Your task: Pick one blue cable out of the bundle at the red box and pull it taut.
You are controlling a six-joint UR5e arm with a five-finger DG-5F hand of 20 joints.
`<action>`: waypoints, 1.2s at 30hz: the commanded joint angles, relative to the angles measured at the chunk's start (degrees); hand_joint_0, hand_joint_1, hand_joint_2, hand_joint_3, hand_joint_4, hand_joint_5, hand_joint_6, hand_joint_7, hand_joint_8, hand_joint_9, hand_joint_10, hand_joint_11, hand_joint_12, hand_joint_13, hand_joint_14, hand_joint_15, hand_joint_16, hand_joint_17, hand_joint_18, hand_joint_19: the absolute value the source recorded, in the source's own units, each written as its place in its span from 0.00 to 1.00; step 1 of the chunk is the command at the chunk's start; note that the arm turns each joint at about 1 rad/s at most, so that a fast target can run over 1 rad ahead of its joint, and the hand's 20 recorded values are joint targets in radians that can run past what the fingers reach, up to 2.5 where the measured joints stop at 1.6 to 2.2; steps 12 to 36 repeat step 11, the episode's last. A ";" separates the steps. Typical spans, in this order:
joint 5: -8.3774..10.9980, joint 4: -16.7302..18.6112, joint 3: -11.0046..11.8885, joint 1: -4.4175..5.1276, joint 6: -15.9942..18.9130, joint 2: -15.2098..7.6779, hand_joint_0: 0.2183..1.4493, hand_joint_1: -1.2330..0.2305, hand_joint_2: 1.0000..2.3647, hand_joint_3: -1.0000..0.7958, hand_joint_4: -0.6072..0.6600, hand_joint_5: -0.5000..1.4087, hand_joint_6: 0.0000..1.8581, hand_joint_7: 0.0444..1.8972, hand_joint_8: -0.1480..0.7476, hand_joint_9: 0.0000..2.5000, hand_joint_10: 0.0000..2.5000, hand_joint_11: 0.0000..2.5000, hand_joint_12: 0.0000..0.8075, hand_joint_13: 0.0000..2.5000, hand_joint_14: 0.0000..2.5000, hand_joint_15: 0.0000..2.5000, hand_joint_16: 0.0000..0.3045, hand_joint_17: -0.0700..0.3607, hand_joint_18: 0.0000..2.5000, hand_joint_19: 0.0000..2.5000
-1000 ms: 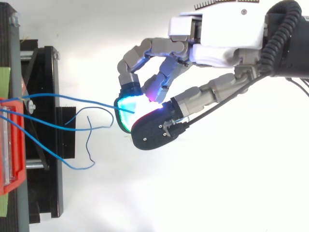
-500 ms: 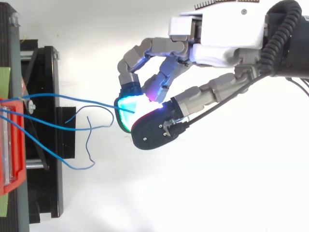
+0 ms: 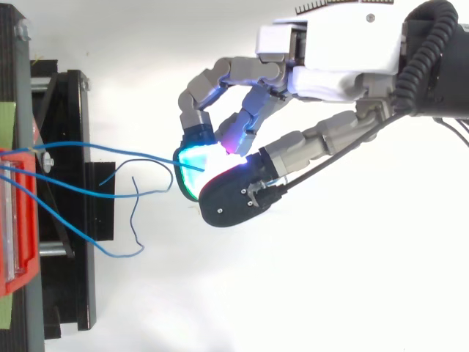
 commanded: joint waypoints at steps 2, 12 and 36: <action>-0.12 0.00 0.07 -0.01 0.00 0.07 0.34 0.29 0.01 0.50 0.56 0.19 0.47 0.63 0.56 0.32 0.01 0.35 0.44 0.29 0.01 0.18 0.17 0.43 0.25 0.16; -0.12 0.00 -0.02 0.08 0.00 -0.01 0.33 0.29 0.01 0.50 0.55 0.19 0.47 0.63 0.56 0.32 0.01 0.34 0.44 0.29 0.01 0.19 0.17 0.43 0.25 0.16; -0.12 0.00 -0.02 0.08 0.00 -0.01 0.33 0.29 0.01 0.50 0.55 0.19 0.47 0.63 0.56 0.32 0.01 0.34 0.44 0.29 0.01 0.19 0.17 0.43 0.25 0.16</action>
